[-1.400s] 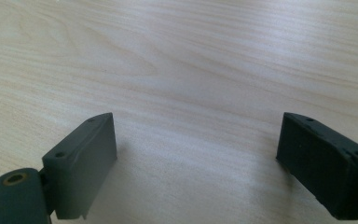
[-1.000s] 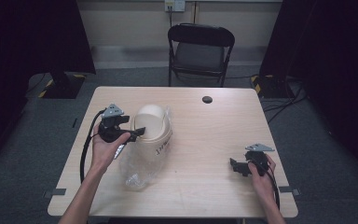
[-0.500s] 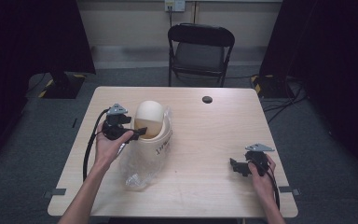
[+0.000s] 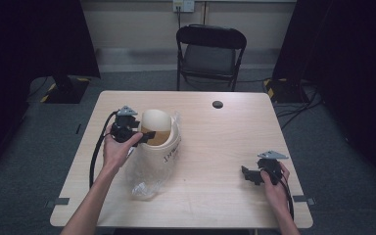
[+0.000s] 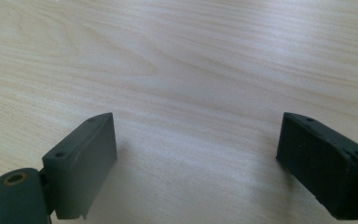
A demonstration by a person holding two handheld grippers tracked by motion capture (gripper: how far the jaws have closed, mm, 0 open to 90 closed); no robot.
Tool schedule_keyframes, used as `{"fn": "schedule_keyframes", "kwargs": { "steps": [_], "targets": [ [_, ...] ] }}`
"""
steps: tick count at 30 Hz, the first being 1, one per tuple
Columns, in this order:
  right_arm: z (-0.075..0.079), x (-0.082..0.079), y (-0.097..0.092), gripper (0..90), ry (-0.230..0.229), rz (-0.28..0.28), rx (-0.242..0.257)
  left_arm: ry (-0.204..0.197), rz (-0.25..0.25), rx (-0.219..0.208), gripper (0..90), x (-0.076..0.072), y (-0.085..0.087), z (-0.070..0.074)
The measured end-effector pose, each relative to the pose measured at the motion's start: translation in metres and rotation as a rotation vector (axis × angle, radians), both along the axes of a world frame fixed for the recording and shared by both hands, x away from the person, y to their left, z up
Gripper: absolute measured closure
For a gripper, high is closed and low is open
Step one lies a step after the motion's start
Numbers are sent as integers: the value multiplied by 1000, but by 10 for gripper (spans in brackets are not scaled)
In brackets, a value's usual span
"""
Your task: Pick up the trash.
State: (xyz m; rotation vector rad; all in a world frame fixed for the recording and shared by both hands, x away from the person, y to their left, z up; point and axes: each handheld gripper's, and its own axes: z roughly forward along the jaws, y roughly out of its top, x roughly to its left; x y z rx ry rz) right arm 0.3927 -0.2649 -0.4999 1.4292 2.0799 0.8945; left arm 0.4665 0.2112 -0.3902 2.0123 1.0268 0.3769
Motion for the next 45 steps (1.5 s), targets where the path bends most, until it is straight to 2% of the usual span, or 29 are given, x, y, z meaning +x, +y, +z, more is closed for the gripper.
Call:
{"fn": "schedule_keyframes", "kwargs": {
  "steps": [1, 2, 9, 11, 15, 20, 21, 27, 29, 33, 34, 38, 41, 43, 44, 45],
  "targets": [
    [0, 0, 0, 110, 0, 0, 0, 23, -2, -20, 183, 1, 2, -1],
    [0, 0, 0, 110, 0, 0, 0, 23, -2, -20, 187, 1, 2, -1],
    [0, 0, 0, 110, 0, 0, 0, -18, -14, -29, 197, -8, 2, 5],
    [0, 0, 0, 110, 0, 0, 0, -32, -18, -72, 197, -14, 6, 9],
    [0, 0, 0, 110, 0, 0, 0, -61, -8, -77, 196, -23, 11, 13],
    [0, 0, 0, 110, 0, 0, 0, -89, 4, -93, 193, -36, 26, 19],
    [0, 0, 0, 110, 0, 0, 0, -97, 10, -116, 193, -41, 33, 21],
    [0, 0, 0, 109, -1, -4, 0, -118, 38, -129, 193, -54, 53, 21],
    [0, 0, 0, 110, 1, -3, 0, -131, 81, -124, 195, -61, 64, 13],
    [0, 0, 0, 109, 1, -2, 2, -119, 90, -121, 198, -65, 73, 2],
    [0, 0, 0, 109, 1, -2, 1, -104, 104, -142, 197, -66, 79, -5],
    [0, 0, 0, 109, 1, -3, 1, -85, 121, -126, 195, -65, 87, -15],
    [0, 0, 0, 109, 0, -3, 0, -33, 139, -109, 192, -63, 96, -32],
    [0, 0, 0, 109, -1, -4, 0, -22, 140, -109, 191, -63, 97, -37],
    [0, 0, 0, 109, 1, -4, 0, -1, 130, -96, 191, -62, 98, -41],
    [0, 0, 0, 109, -1, -5, 0, 10, 136, -67, 191, -61, 99, -48]
  ]
}}
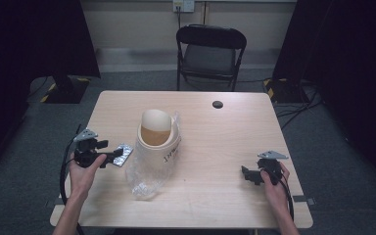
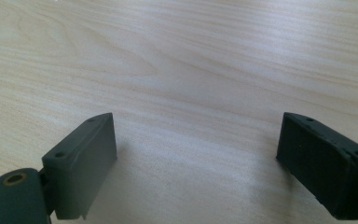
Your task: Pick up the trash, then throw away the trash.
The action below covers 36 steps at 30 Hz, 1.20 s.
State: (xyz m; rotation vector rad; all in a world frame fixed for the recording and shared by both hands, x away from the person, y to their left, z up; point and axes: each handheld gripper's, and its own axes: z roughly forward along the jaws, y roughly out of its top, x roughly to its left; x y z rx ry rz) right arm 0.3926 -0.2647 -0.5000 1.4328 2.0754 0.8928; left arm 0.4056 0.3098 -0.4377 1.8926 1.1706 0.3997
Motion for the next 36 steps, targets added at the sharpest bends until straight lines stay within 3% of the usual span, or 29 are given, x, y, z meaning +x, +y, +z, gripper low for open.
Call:
{"fn": "schedule_keyframes", "kwargs": {
  "steps": [5, 8, 15, 22, 27, 31, 34, 35, 36],
  "targets": [
    [0, 0, 0, 109, 0, 0, 0, 20, 5, 22, 190, 3, 4, -12],
    [0, 0, 0, 109, 1, 1, 0, 54, 32, 19, 185, 7, 11, -26],
    [0, 0, 0, 109, 2, 2, 1, 108, 33, 53, 186, 15, 15, -42],
    [0, 0, 0, 109, 2, 2, 1, 117, 46, 50, 185, 17, 13, -48],
    [0, 0, 0, 109, 2, 1, 2, 135, 17, 80, 186, 20, 10, -54],
    [0, 0, 0, 109, 0, -1, 0, 115, 7, 98, 182, 21, 3, -55],
    [0, 0, 0, 109, 0, 1, -1, 102, 11, 121, 174, 21, -2, -56],
    [0, 0, 0, 110, 0, 0, 0, 87, 1, 178, 174, 20, -6, -57],
    [0, 0, 0, 110, 0, 0, 0, 87, 1, 178, 177, 20, -6, -57]
  ]
}}
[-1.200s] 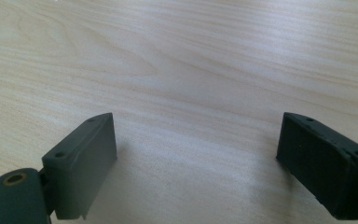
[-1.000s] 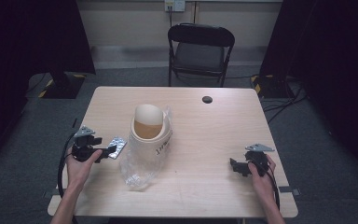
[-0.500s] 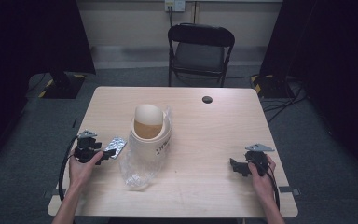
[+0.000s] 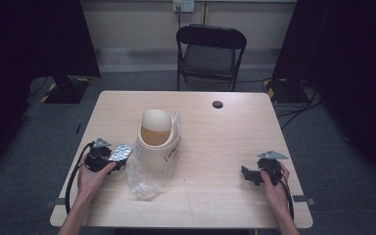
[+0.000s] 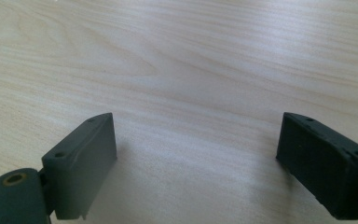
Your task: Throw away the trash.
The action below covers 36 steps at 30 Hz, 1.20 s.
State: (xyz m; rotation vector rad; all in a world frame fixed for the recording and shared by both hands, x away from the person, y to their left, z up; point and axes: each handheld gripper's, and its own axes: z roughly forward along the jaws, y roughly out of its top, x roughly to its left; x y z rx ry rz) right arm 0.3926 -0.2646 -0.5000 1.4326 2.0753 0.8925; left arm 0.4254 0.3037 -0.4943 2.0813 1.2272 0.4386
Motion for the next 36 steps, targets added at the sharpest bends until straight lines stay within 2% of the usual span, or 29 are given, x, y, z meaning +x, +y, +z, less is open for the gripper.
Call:
{"fn": "schedule_keyframes", "kwargs": {
  "steps": [1, 3, 6, 9, 11, 12, 13, 14, 21, 30, 33, 36],
  "targets": [
    [0, 0, 0, 109, 0, 0, 0, -16, -7, 34, 185, -2, -4, -1],
    [0, 0, 0, 109, 0, 0, 0, -11, -14, 44, 196, -2, -3, 0],
    [0, 0, 0, 109, 1, 0, 0, -42, 8, 20, 237, -6, -1, -2],
    [0, 0, 0, 110, 1, 0, 1, -45, 26, 14, 249, -6, -2, -2],
    [0, 0, 0, 109, 1, 1, 0, -43, 22, 19, 270, -6, -1, -2],
    [0, 0, 0, 110, 1, 1, 0, -50, 10, 23, 326, -5, 1, -1],
    [0, 0, 0, 110, 1, 1, 0, -50, 10, 23, 338, -5, 1, -1],
    [0, 0, 0, 110, 1, -1, 1, -46, 14, 11, 338, -5, 1, -1],
    [0, 0, 0, 109, 0, 0, 0, -54, -11, 25, 341, -3, 4, -1],
    [0, 0, 0, 109, 0, 0, 0, -62, 20, -5, 342, -3, 13, -1],
    [0, 0, 0, 109, 1, 1, 1, -72, 38, -41, 342, -3, 17, 2],
    [0, 0, 0, 109, 1, 1, 1, -88, 43, -54, 342, -5, 18, 7]
  ]
}}
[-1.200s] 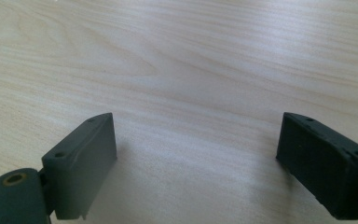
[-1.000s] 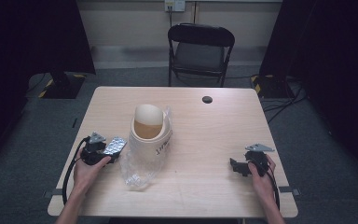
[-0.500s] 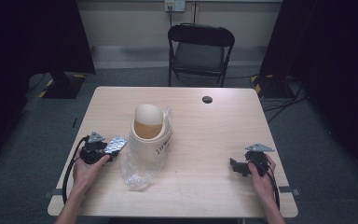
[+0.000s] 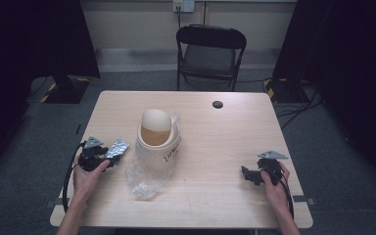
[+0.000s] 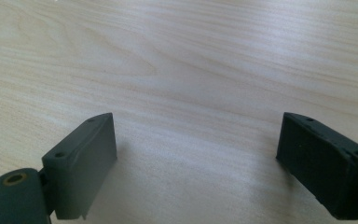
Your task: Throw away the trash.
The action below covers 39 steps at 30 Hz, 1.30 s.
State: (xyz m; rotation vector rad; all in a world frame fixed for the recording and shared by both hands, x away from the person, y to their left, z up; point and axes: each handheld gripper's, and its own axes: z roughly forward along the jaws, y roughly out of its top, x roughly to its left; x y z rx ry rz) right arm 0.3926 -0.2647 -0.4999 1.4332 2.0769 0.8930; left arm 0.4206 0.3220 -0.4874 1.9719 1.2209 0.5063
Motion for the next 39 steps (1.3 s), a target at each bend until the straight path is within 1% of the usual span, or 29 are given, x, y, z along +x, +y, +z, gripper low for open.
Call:
{"fn": "schedule_keyframes", "kwargs": {
  "steps": [2, 3, 4, 7, 9, 10, 12, 15, 17, 20, 22, 25, 26, 30, 31, 32, 34, 35, 36, 38, 39],
  "targets": [
    [0, 0, 0, 109, 0, 1, 1, -19, -6, -9, 342, -4, 0, 6],
    [0, 0, 0, 109, 0, 1, 1, -19, -6, -9, 342, -4, 0, 6],
    [0, 0, 0, 109, 0, 0, 0, -30, -9, -11, 342, -6, 1, 11],
    [0, 0, 0, 109, 0, 0, 0, -42, -15, -15, 341, -7, 1, 15],
    [0, 0, 0, 110, 0, 0, -1, -53, -12, -26, 341, -11, 0, 20],
    [0, 0, 0, 109, 0, 0, -1, -58, -16, -24, 342, -13, 0, 21],
    [0, 0, 0, 109, -1, -1, -1, -64, -18, -33, 342, -14, -1, 23],
    [0, 0, 0, 109, -1, -1, -1, -87, -40, -39, 342, -18, 0, 29],
    [0, 0, 0, 109, 0, 0, -1, -99, -41, -72, 341, -21, -1, 34],
    [0, 0, 0, 109, -1, -1, -1, -110, -43, -84, 341, -23, -2, 40],
    [0, 0, 0, 109, -1, -1, -1, -117, -48, -77, 342, -24, -3, 43],
    [0, 0, 0, 110, -1, -1, -1, -121, -69, -64, 342, -26, -6, 48],
    [0, 0, 0, 109, -1, -1, -1, -127, -76, -70, 341, -27, -10, 50],
    [0, 0, 0, 109, -1, -1, -1, -133, -99, -74, 341, -31, -12, 55],
    [0, 0, 0, 109, -1, -1, -1, -130, -99, -83, 341, -32, -13, 56],
    [0, 0, 0, 109, -1, -1, -1, -130, -99, -83, 342, -32, -13, 56],
    [0, 0, 0, 109, -1, -1, 0, -135, -100, -64, 341, -33, -14, 57],
    [0, 0, 0, 109, 0, 0, -1, -138, -97, -77, 341, -34, -15, 58],
    [0, 0, 0, 109, 0, 0, -1, -141, -98, -81, 341, -35, -15, 60],
    [0, 0, 0, 109, -1, -1, 0, -146, -101, -87, 341, -37, -16, 63],
    [0, 0, 0, 109, 0, 0, 0, -158, -116, -82, 341, -39, -18, 68]
  ]
}}
